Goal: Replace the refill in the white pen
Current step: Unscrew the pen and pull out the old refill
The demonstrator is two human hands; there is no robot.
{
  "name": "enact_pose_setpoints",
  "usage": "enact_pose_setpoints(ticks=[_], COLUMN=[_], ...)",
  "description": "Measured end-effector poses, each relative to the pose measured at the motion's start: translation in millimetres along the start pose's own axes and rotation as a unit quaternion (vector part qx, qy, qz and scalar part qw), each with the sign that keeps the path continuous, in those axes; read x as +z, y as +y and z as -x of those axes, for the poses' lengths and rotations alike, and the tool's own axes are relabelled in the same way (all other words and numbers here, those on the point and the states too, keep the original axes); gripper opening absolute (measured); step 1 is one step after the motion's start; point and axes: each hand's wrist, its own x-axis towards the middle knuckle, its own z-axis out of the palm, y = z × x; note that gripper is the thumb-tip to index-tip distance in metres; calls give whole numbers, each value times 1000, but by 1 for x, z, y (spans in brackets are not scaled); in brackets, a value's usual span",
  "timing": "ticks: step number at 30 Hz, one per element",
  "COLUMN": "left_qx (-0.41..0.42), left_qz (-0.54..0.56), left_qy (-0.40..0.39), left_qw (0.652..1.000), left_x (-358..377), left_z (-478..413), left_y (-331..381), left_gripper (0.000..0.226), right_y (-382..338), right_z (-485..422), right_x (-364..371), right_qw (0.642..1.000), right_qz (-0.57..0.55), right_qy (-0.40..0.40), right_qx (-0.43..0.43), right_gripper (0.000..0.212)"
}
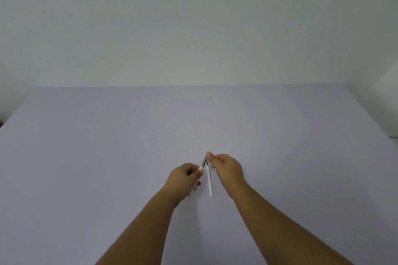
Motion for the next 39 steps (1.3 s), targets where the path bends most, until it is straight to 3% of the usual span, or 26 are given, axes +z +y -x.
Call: enact_pose_setpoints(ticks=[4,10,13,18,20,24,26,29,32,35,39], left_qx=[15,-4,3,11,14,23,27,30,34,36,36], left_qz=[-29,70,59,32,31,24,14,6,-2,-12,-23], left_qy=[-12,-61,-62,-53,-52,-45,-47,-46,-43,-40,-38], left_qw=[999,996,996,998,998,998,998,998,999,998,998], left_x=[5,2,1,1,0,-1,0,0,-1,-1,-1], left_z=[4,9,10,10,11,12,12,12,12,13,14], left_y=[7,12,14,13,12,13,15,16,17,18,18], left_gripper=[17,24,25,23,22,22,22,21,20,19,19], right_y=[-12,-14,-14,-14,-13,-17,-15,-16,-19,-20,-18], right_z=[4,6,5,4,4,4,3,2,2,1,2], right_x=[-3,-17,-22,-24,-26,-27,-27,-29,-29,-28,-32], right_qw=[997,981,965,980,973,964,972,970,962,975,969], right_qz=[-60,-166,-223,-143,-174,-209,-175,-190,-218,-165,-189], right_qy=[-49,-100,-135,-123,-141,-152,-133,-139,-150,-116,-142], right_qx=[14,14,28,61,47,66,82,63,62,97,66], right_gripper=[34,14,11,20,7,9,22,5,4,31,5])
